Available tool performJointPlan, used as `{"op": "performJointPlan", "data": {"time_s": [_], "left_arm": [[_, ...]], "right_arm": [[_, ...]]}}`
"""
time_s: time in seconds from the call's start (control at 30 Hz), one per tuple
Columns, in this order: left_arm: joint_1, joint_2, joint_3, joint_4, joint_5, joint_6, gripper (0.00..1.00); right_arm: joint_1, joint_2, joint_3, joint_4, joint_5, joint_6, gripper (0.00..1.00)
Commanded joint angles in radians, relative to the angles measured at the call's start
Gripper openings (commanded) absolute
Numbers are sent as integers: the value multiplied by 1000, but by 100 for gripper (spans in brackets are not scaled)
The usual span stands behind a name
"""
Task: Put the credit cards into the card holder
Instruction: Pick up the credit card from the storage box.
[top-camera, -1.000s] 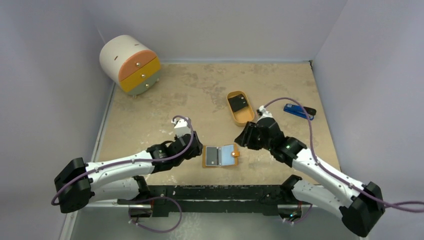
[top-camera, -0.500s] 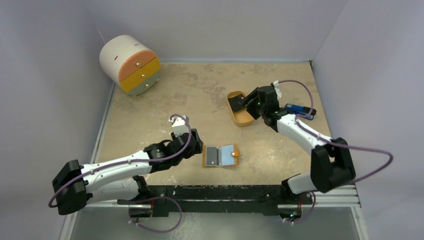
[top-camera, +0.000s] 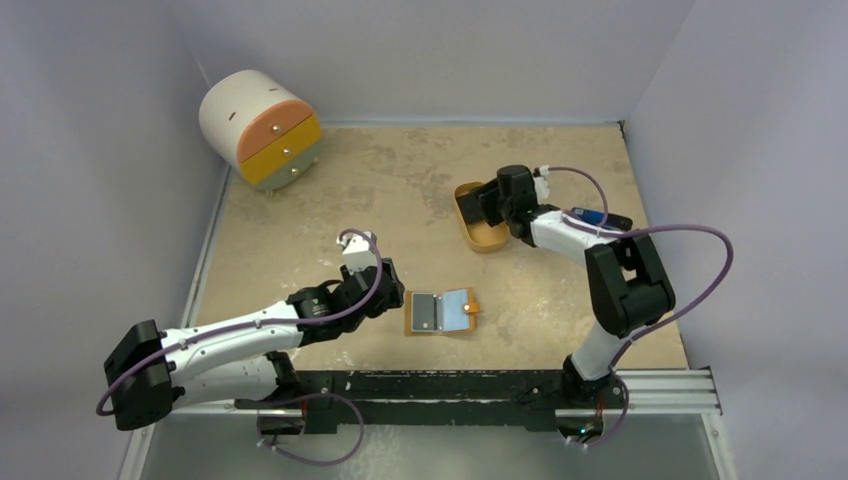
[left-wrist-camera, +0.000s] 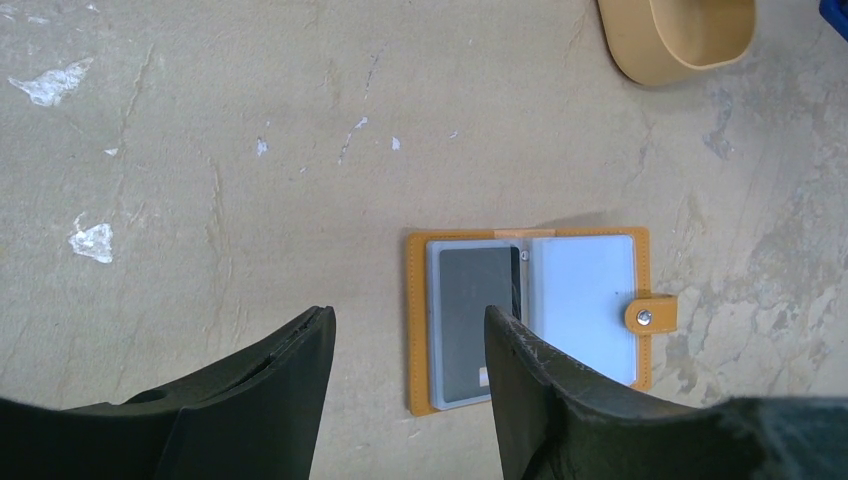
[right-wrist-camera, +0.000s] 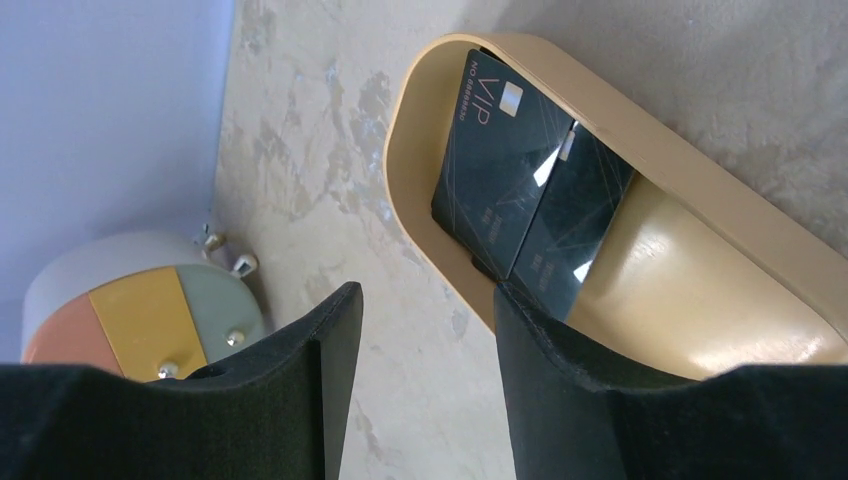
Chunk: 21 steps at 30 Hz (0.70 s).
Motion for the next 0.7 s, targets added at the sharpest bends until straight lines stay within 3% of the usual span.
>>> {"op": "performJointPlan", "data": {"time_s": [0.0,0.2,0.33,0.67], "left_arm": [[3,2,26,17,-23,15,56],[4,4,15,17,-20,11,56],[4,-11,-2,21,-13,2,56],[4,10,-20,60,13,-18,56]], "right_arm": [[-1,33,44,52,28,36,54],[-1,53,-6,110,34,20,55],[-1,9,-76,234,75,-39,59],[0,-1,-91,150,85,-21,65]]}}
